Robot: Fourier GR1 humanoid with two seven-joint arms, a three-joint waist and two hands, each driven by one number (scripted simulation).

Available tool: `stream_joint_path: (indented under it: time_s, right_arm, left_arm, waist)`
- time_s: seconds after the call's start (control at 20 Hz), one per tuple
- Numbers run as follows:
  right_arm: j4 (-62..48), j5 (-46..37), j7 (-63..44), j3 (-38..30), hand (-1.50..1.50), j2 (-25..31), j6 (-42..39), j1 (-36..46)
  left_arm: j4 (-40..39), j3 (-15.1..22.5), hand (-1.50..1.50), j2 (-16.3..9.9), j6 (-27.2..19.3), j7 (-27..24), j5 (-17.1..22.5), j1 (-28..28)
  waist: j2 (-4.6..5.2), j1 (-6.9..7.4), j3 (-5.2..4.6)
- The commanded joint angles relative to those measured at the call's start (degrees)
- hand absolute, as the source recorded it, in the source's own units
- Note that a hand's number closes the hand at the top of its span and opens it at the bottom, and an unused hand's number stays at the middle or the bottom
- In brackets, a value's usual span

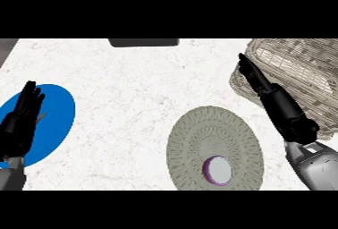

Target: Pick the can from the placemat and place it in the basket

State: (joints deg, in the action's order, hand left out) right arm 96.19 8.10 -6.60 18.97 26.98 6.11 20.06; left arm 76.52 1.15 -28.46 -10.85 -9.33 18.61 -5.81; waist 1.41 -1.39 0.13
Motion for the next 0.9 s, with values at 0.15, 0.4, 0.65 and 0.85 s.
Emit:
stream_joint_path:
  time_s: [0.15, 0.4, 0.65, 0.85]
  right_arm:
    - [-2.5, 17.5, 8.5, 1.1, 1.5, -9.5, -15.9, 7.2]
    - [6.4, 9.9, 21.3, 12.8, -1.5, -5.8, -33.8, 13.4]
    - [11.1, -5.5, 35.0, 21.0, -1.5, -8.8, -28.3, 0.1]
    - [19.2, -8.4, 22.5, 21.5, -1.5, -8.2, -26.9, -2.4]
  left_arm:
    - [-0.9, 3.5, 0.0, 0.2, 2.0, 5.9, -0.9, -5.0]
    - [-2.3, 6.6, 0.0, 2.5, 4.0, 8.7, -0.2, -5.0]
    - [-3.4, 4.2, 0.0, 1.1, 3.8, 15.2, 1.2, -7.5]
    - [-1.0, 4.0, 0.0, 2.0, 3.1, 18.3, -0.6, -7.5]
  waist:
    - [0.17, 4.28, 0.33]
    - [-0.53, 4.64, 0.23]
    - [-1.46, 0.99, -0.05]
    - [-1.54, 1.09, -0.14]
